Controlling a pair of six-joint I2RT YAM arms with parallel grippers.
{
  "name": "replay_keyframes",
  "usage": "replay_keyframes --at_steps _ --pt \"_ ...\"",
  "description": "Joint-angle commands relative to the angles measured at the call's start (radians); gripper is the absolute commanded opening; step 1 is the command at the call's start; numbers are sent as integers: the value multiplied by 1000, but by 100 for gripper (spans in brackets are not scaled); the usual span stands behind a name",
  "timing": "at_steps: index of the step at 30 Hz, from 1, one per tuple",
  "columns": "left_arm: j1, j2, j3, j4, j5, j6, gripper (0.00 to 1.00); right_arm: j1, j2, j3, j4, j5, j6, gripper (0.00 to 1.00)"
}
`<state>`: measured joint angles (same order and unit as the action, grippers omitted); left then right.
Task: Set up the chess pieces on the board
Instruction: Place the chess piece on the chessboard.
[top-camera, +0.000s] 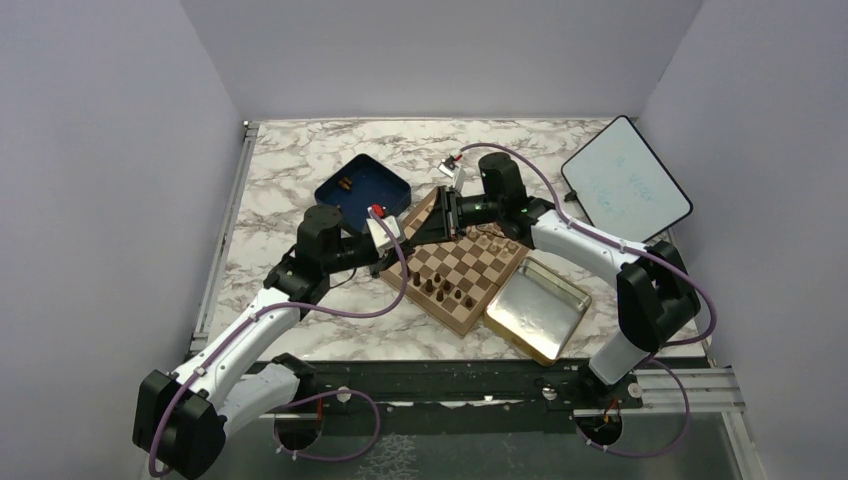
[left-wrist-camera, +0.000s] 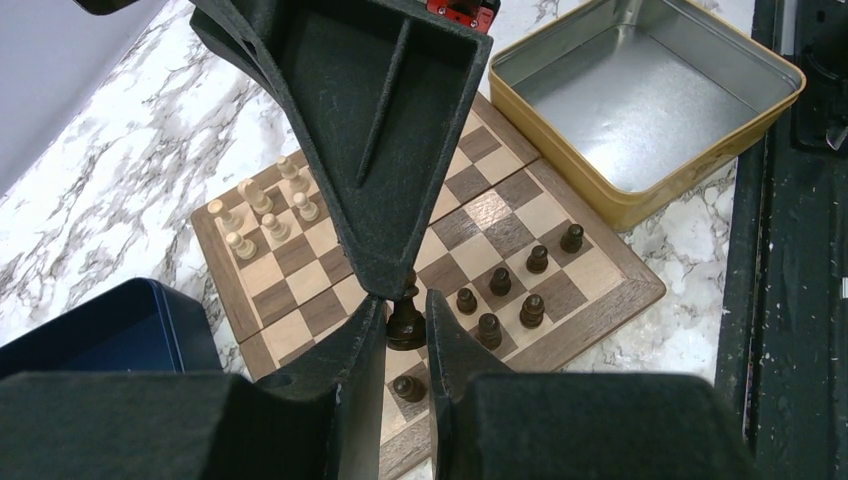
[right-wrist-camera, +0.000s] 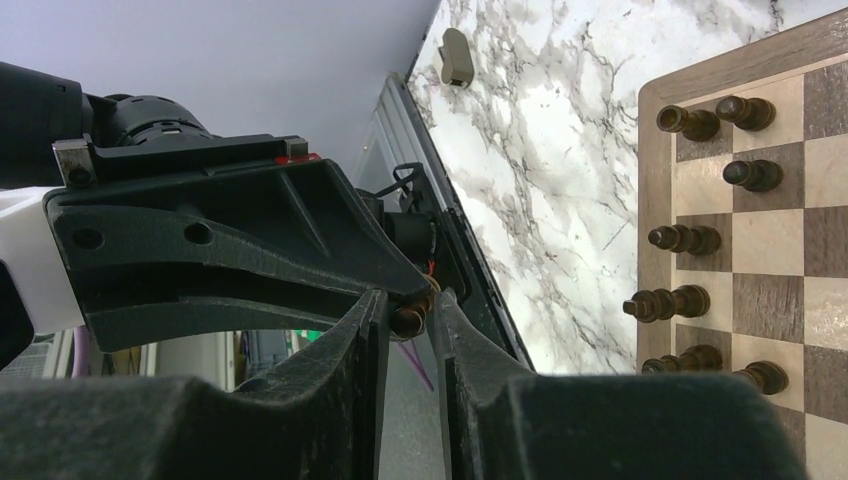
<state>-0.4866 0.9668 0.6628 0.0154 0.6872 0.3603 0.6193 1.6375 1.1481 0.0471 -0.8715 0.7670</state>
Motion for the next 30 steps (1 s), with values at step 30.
replay_keyframes --at_steps 30 --pt "-6 -55 -17 21 15 32 17 8 17 13 11 -8 -16 30"
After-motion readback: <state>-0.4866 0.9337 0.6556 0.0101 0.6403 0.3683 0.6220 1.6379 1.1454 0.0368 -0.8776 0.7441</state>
